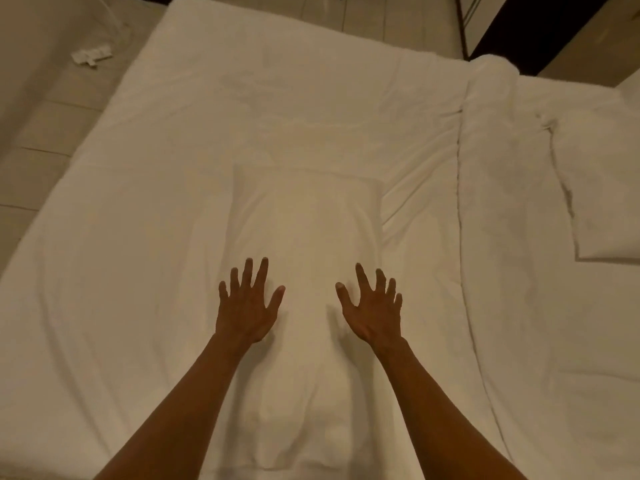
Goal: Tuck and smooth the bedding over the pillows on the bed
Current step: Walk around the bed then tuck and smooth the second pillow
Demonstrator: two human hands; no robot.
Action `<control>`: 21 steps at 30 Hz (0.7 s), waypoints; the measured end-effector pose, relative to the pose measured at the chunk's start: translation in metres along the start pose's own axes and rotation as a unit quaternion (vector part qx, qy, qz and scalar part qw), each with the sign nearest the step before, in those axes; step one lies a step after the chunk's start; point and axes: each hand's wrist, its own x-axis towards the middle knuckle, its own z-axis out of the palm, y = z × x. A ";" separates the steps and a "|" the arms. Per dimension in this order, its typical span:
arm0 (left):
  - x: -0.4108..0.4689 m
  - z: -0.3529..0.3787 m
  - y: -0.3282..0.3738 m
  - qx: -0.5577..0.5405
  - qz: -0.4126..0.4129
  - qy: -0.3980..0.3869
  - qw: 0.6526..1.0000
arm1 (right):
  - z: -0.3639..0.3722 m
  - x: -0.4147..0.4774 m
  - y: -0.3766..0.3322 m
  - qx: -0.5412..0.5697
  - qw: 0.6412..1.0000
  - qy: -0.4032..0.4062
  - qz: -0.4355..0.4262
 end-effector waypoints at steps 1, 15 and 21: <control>0.016 0.006 0.000 -0.019 -0.002 0.013 1.000 | 0.006 0.019 0.000 0.009 1.000 0.001 0.003; 0.172 0.184 -0.061 0.024 -0.006 0.258 0.966 | 0.181 0.205 0.037 0.043 0.954 0.287 -0.078; 0.163 0.170 -0.058 -0.004 -0.010 0.272 0.962 | 0.165 0.192 0.031 0.047 0.960 0.266 -0.074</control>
